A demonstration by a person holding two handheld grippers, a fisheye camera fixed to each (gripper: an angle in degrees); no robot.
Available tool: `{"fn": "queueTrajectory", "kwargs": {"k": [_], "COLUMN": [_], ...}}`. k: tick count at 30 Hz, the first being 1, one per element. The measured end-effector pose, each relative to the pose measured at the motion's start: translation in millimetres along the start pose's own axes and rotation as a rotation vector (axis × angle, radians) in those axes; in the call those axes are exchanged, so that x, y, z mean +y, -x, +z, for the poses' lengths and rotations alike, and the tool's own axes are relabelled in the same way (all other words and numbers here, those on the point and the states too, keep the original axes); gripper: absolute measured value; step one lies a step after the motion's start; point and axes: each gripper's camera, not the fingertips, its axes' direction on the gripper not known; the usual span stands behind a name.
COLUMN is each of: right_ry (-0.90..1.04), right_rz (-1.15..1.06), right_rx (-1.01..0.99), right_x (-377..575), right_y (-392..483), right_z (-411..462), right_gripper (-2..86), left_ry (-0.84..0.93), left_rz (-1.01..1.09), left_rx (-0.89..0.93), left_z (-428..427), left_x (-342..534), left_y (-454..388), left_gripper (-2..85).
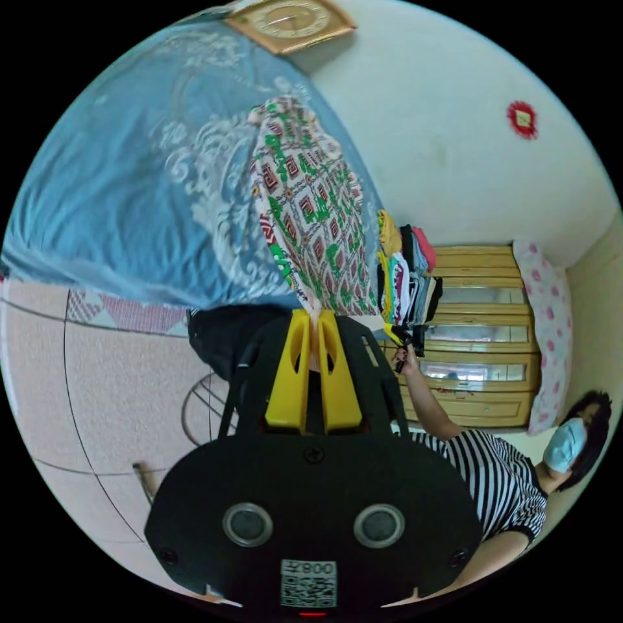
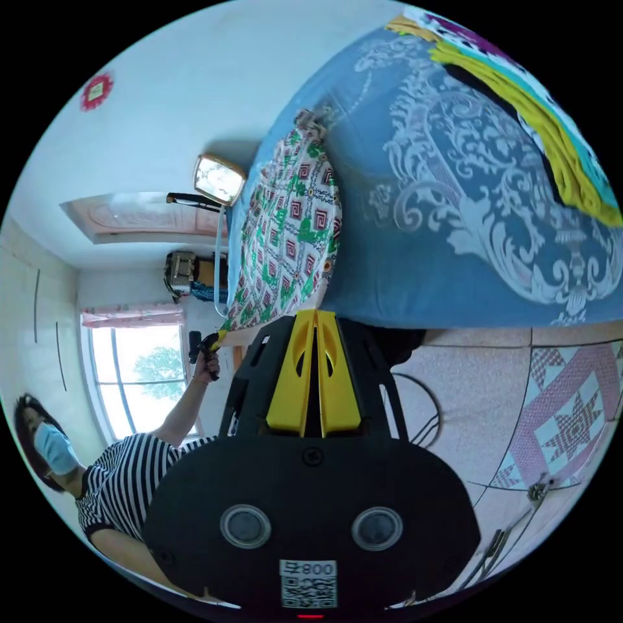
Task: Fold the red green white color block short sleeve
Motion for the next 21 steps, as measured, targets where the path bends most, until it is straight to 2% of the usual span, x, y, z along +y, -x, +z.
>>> {"fn": "queueTrajectory", "kwargs": {"k": [6, 12, 15, 17, 21], "right_ry": [0.029, -0.010, -0.108, -0.170, -0.296], "right_rz": [0.057, 0.016, -0.091, -0.204, -0.497], "right_rx": [0.000, -0.013, -0.056, -0.048, 0.042], "right_x": [1, -67, -127, -159, -181], "right_y": [-16, 11, 65, 117, 241], "right_z": [14, 3, -33, -62, -132], "right_gripper": [0.1, 0.2, 0.3, 0.3, 0.2], "left_ry": [0.022, -0.088, -0.184, -0.248, -0.359], "left_rz": [-0.122, -0.171, -0.076, 0.103, 0.368], "left_rx": [0.001, 0.060, 0.078, 0.048, -0.001], "left_z": [10, -10, -45, -85, -155], "left_x": [11, -55, -127, -187, -236], "left_y": [35, 34, -13, -86, -204], "left_gripper": [2.2, 2.3, 2.3, 2.3, 2.3]}}
